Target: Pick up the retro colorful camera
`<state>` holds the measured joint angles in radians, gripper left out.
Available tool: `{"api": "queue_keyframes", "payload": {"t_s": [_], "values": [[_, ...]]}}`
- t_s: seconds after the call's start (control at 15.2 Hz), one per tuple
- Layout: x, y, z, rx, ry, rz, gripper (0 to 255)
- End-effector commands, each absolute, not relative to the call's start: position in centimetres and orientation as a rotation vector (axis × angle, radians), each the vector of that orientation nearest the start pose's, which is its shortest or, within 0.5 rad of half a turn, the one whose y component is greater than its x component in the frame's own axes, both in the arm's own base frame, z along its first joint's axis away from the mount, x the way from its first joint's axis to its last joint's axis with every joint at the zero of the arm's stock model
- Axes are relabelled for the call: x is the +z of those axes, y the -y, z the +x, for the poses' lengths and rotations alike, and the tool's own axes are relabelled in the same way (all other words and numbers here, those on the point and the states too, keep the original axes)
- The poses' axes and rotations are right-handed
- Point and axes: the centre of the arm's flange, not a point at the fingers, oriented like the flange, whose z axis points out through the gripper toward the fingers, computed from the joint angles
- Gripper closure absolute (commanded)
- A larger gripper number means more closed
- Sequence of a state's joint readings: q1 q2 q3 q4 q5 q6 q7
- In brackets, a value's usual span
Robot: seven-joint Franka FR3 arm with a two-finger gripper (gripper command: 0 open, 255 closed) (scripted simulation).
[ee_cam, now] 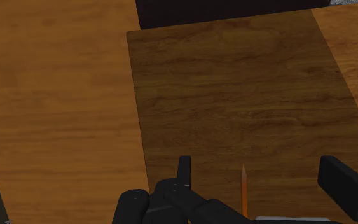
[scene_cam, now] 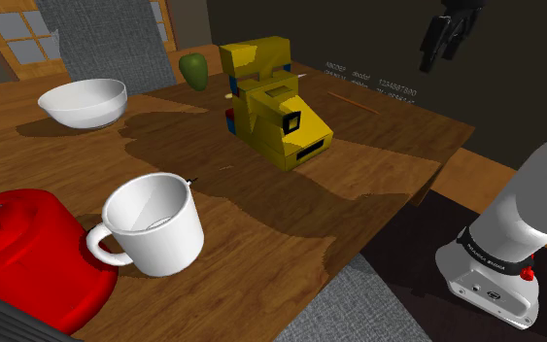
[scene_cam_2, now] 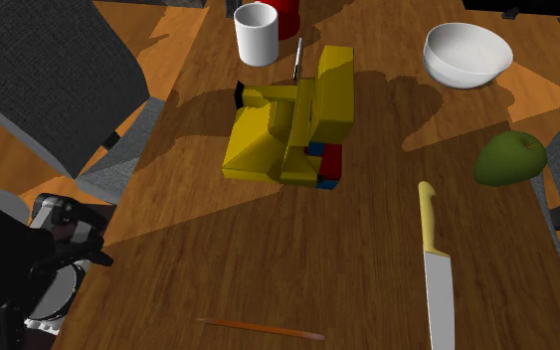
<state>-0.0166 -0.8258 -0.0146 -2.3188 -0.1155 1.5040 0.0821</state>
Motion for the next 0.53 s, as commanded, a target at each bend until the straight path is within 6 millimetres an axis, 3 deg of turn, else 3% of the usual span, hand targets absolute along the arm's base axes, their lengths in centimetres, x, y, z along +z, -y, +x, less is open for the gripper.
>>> {"api": "queue_keyframes", "payload": {"t_s": [0.0, 0.46], "values": [[61.5, 2.4, 28.9, -0.023, -0.190, -3.240, 0], [61.3, -5.6, 32.4, -0.026, -0.142, -3.210, 0]]}}
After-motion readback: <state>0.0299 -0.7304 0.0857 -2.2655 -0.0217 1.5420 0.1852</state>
